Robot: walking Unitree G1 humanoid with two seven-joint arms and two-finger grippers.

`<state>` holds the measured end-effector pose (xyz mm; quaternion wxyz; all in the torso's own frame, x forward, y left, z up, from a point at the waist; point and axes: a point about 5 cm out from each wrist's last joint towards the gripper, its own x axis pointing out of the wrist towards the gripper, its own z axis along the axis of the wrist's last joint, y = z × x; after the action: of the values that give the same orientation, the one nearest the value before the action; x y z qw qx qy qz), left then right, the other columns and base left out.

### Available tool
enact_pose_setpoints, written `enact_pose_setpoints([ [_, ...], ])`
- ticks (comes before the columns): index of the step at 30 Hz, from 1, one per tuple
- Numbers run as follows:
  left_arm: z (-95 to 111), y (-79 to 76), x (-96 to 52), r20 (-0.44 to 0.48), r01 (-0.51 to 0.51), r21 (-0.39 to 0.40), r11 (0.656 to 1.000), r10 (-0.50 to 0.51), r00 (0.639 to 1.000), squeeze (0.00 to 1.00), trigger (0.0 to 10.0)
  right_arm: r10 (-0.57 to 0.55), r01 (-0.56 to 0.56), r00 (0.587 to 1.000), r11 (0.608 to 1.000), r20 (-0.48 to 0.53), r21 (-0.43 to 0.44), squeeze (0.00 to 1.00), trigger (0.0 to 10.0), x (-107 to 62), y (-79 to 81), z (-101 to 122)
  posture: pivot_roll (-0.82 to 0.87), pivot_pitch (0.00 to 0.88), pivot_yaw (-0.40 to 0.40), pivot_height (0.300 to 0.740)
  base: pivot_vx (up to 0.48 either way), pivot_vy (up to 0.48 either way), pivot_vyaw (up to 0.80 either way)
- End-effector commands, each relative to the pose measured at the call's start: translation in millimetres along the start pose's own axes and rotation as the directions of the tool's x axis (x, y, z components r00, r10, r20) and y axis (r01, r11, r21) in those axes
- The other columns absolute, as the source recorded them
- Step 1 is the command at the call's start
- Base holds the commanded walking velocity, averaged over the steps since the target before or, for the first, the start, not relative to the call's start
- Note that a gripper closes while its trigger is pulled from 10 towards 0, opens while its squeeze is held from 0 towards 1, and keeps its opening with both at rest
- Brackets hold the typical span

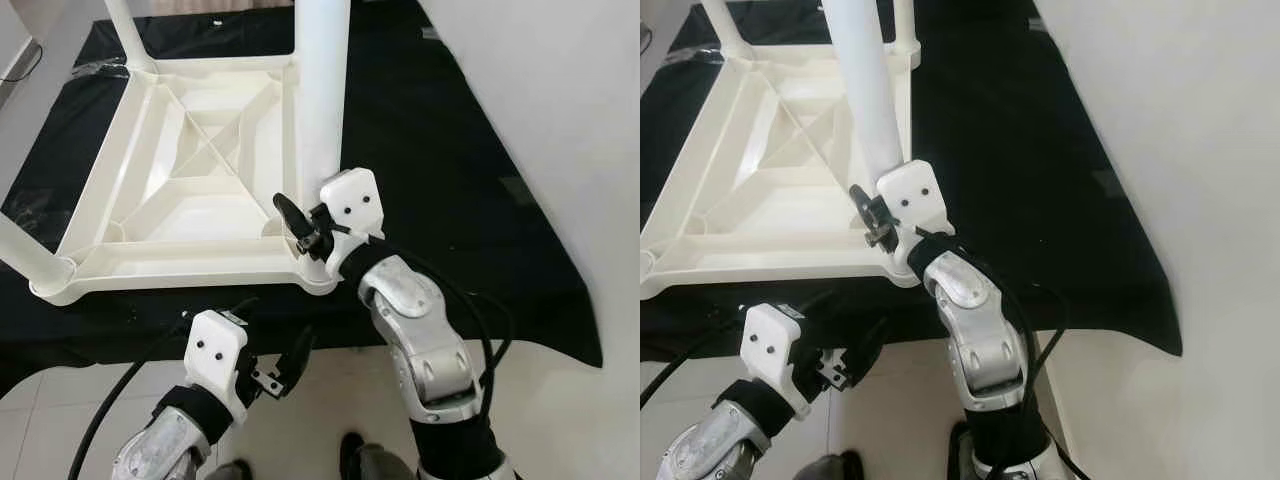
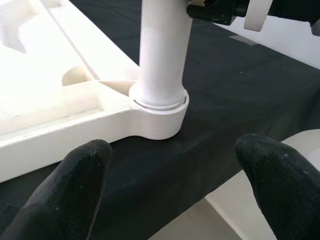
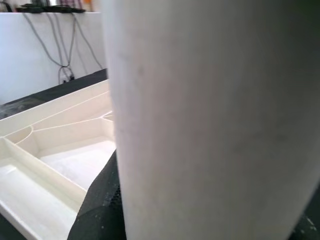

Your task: Building children table

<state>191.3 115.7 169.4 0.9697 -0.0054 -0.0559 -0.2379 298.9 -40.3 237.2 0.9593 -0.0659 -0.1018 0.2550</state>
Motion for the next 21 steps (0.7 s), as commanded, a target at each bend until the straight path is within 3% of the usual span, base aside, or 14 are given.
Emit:
enact_pose_setpoints([
  [1,-4.3,1.6,-1.4,-0.016,-0.023,0.009,1.000,0.023,1.000,0.00,10.0,0.035,-0.007,0.978,0.991,-0.204,0.134,0.00,10.0,8.8,21.4,-25.1,0.08,0.268,-0.070,0.740,0.000,0.000,0.00],
  [2,-4.3,1.6,-1.4,-0.016,-0.023,0.009,1.000,0.023,1.000,0.00,10.0,0.035,-0.007,0.978,0.991,-0.204,0.134,0.00,10.0,8.8,21.4,-25.1,0.08,0.268,-0.070,0.740,0.000,0.000,0.00],
  [3,-3.9,2.3,-1.5,-0.015,-0.027,0.012,1.000,0.027,1.000,0.00,10.0,0.093,-0.062,0.978,0.984,-0.185,0.165,1.00,10.0,6.4,20.5,-22.3,0.09,0.271,-0.067,0.740,0.000,0.000,0.00],
  [4,-4.0,3.0,-1.1,-0.015,-0.026,0.013,1.000,0.026,1.000,0.00,10.0,0.203,-0.175,0.969,0.966,-0.142,0.188,1.00,10.0,3.6,18.4,-17.7,0.09,0.271,-0.067,0.740,0.000,0.000,0.00],
  [7,-3.7,2.7,-1.6,-0.015,-0.022,0.012,1.000,0.022,1.000,0.00,10.0,0.238,-0.214,0.964,0.958,-0.114,0.193,1.00,10.0,3.8,12.3,-14.9,0.10,0.277,-0.067,0.740,0.000,0.000,0.00],
  [9,-3.8,2.1,-2.7,-0.017,-0.014,0.010,1.000,0.014,1.000,0.00,10.0,0.373,-0.369,0.928,0.920,-0.009,0.132,1.00,10.0,5.0,-2.9,-3.0,0.10,0.278,-0.063,0.740,0.000,0.000,0.00],
  [10,-4.1,1.8,-3.3,-0.019,-0.010,0.009,1.000,0.010,1.000,0.00,10.0,0.469,-0.471,0.882,0.878,0.046,0.080,0.38,10.0,4.2,-11.4,5.2,0.10,0.278,-0.063,0.740,0.000,0.000,0.00],
  [11,-4.1,1.8,-3.3,-0.019,-0.010,0.009,1.000,0.010,1.000,0.00,10.0,0.469,-0.471,0.882,0.878,0.046,0.080,0.38,10.0,4.2,-11.4,5.2,0.10,0.278,-0.063,0.740,0.000,0.000,0.00],
  [12,-4.4,1.2,-4.5,-0.021,-0.007,0.008,1.000,0.007,1.000,0.00,10.0,0.603,-0.604,0.794,0.797,0.082,-0.012,0.00,10.0,3.2,-24.3,16.1,0.10,0.282,-0.061,0.740,0.000,0.000,0.00],
  [16,-3.9,-0.2,-7.1,-0.024,-0.008,0.008,1.000,0.008,1.000,0.00,10.0,0.703,-0.697,0.709,0.711,0.053,-0.096,0.00,10.0,8.8,-38.7,22.5,0.12,0.293,-0.060,0.740,0.000,0.000,0.00],
  [21,-3.2,-1.3,-10.3,-0.030,-0.014,0.009,1.000,0.014,0.999,0.00,10.0,0.748,-0.741,0.664,0.660,0.012,-0.122,0.00,10.0,20.2,-55.9,31.7,0.15,0.307,-0.065,0.740,0.000,0.000,0.00],
])
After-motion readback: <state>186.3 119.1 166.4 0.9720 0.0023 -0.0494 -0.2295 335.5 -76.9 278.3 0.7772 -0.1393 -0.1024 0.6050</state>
